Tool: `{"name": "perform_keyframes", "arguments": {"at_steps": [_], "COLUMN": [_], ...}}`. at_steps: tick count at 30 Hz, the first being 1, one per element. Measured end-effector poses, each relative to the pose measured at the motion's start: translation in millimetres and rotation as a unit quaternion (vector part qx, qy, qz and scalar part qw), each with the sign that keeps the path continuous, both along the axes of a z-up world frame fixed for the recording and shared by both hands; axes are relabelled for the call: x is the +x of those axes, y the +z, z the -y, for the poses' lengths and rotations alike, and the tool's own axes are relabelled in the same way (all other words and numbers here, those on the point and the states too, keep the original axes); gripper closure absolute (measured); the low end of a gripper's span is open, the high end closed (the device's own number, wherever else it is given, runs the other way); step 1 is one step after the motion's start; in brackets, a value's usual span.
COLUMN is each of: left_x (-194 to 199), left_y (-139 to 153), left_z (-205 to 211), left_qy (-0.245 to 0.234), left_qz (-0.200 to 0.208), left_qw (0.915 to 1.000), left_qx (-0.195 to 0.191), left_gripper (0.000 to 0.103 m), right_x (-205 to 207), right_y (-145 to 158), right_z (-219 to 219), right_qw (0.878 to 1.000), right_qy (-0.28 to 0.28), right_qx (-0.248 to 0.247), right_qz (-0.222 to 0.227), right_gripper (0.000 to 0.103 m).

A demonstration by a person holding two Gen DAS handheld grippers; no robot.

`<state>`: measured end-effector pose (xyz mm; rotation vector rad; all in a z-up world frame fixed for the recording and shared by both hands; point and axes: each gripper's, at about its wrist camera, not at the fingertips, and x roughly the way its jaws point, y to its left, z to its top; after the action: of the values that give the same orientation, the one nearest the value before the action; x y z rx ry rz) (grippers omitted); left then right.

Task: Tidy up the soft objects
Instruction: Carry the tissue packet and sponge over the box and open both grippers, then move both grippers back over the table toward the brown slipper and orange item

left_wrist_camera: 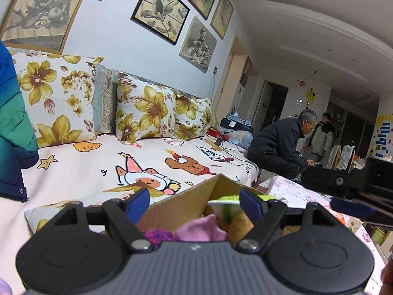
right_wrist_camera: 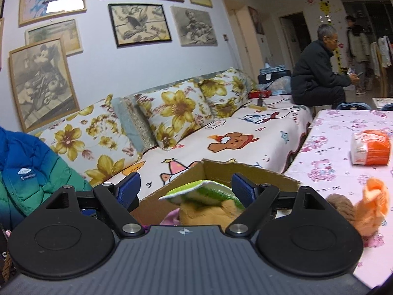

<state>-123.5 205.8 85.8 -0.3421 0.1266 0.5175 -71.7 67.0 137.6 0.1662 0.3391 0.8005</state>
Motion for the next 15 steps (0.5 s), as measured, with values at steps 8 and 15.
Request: {"name": "perform_keyframes", "arguments": {"at_steps": [8,15], "left_x": [0.4,5.4], "left_y": [0.9,-0.2], "left_z": [7.3,11.5], "left_qy": [-0.003,-0.013], "left_qz": [0.008,-0.001], "left_qw": [0.9998,0.9996], "left_qx": [0.017,0.026], "left_gripper": [0.017,0.017], "right_x": [0.0,-3.6], "right_y": [0.1,-4.1], "right_z": [18.9,27.6], "right_qw": [0.999,0.998], "right_qy": [-0.027,-0.048], "right_qx": [0.020,0.036], "right_qz": [-0.002,-0.002], "right_gripper": [0.001,0.001]}}
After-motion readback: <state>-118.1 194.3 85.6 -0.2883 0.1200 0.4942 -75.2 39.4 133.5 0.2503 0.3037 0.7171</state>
